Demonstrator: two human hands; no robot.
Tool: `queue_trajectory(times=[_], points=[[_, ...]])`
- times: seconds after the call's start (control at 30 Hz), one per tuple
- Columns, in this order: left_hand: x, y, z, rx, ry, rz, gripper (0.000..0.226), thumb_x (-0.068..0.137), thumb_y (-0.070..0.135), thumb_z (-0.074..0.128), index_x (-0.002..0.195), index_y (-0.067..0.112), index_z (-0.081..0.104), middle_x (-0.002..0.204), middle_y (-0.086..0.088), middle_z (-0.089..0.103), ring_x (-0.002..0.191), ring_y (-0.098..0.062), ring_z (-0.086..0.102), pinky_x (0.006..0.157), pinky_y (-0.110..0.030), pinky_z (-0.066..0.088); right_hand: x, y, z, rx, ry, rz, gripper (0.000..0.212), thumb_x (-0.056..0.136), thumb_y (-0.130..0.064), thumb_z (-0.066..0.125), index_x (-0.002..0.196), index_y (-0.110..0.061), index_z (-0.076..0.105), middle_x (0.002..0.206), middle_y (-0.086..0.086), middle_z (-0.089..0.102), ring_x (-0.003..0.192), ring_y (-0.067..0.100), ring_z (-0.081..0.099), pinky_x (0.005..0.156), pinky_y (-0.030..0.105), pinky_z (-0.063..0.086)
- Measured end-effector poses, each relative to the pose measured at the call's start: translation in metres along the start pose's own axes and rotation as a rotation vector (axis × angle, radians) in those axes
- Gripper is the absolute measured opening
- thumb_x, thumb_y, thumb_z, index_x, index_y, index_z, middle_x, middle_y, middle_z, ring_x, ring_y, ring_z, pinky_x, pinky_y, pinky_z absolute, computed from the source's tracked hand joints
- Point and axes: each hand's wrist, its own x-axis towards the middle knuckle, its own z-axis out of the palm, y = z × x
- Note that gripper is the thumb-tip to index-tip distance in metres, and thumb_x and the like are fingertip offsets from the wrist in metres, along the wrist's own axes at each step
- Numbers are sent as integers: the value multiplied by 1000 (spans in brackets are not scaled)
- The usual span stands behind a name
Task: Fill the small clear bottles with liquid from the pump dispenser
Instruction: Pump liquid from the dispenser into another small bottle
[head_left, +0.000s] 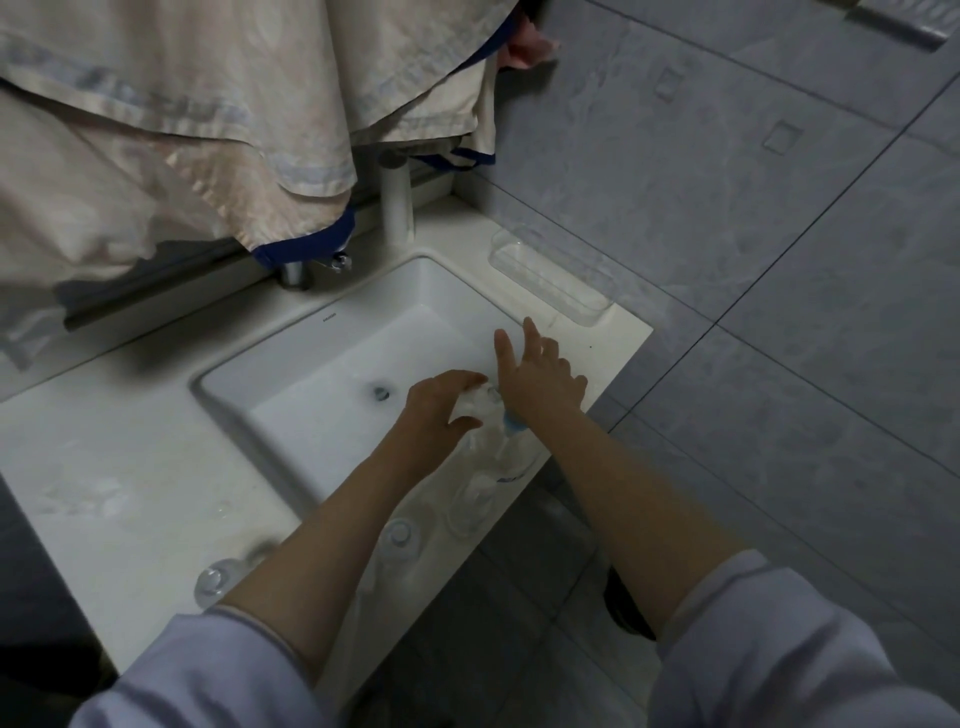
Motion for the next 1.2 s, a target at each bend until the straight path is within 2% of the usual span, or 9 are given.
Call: queue_trajectory(times=[0.2, 0.37, 0.47, 0.6, 0.73, 0.87, 0.93, 1.03, 1.2], points=[[-3, -2, 0, -56, 49, 16, 48, 82, 18, 67, 128, 21, 49, 131, -3, 54, 121, -17, 48, 98, -18, 31, 0, 1, -4, 16, 39, -1, 74, 88, -70, 1, 151, -31, 3, 157, 6, 20, 138, 32, 29, 110, 57, 15], [2, 1, 4, 77, -9, -28, 48, 88, 19, 59, 131, 2, 46, 134, -16, 51, 124, -28, 49, 107, -28, 31, -6, 1, 1, -26, 4, 10, 71, 91, -67, 2, 152, -29, 2, 156, 6, 21, 137, 32, 30, 110, 57, 15], [-1, 3, 1, -1, -26, -23, 55, 88, 37, 50, 129, 0, 47, 133, -19, 50, 126, -29, 46, 106, -31, 32, -1, 0, -5, -13, -20, 10, 73, 89, -68, 2, 151, -30, 1, 158, 6, 17, 139, 32, 28, 111, 56, 15], [-3, 1, -3, -42, 26, -2, 48, 82, 20, 67, 128, 19, 50, 130, -5, 54, 122, -20, 48, 98, -21, 31, 1, -3, -9, -12, 22, -16, 73, 89, -68, 2, 151, -30, 2, 157, 6, 18, 139, 32, 27, 111, 56, 16], [-4, 1, -1, -53, 28, -8, 48, 83, 18, 66, 127, 18, 50, 131, -5, 54, 121, -19, 48, 98, -19, 31, -3, 0, -1, -16, 17, 6, 72, 90, -67, 2, 151, -30, 3, 156, 6, 21, 137, 32, 30, 111, 57, 16], [1, 6, 0, 27, -21, -20, 51, 87, 29, 56, 129, 2, 47, 133, -16, 51, 123, -28, 49, 108, -29, 32, -4, 0, 1, -3, 8, 14, 72, 89, -68, 1, 151, -31, 2, 157, 5, 20, 138, 32, 29, 111, 57, 14], [1, 6, -1, 35, -13, -9, 48, 85, 18, 63, 129, 6, 49, 132, -13, 53, 123, -25, 49, 107, -27, 33, -1, -1, -2, 10, 2, 10, 73, 89, -69, 1, 151, -32, 1, 157, 5, 18, 138, 33, 29, 111, 57, 15], [-1, 3, -3, -29, 23, 4, 49, 83, 18, 66, 128, 17, 49, 131, -6, 54, 122, -20, 48, 99, -21, 31, 1, -2, -7, 21, 43, -17, 74, 87, -70, 1, 151, -32, 2, 157, 5, 18, 139, 32, 28, 111, 58, 16], [-3, 1, -1, -43, 38, 10, 48, 82, 17, 67, 128, 20, 49, 131, -4, 53, 122, -19, 48, 98, -18, 30, -4, 0, -1, 16, 27, 17, 73, 89, -69, 1, 151, -31, 2, 157, 6, 21, 138, 32, 30, 111, 58, 14]])
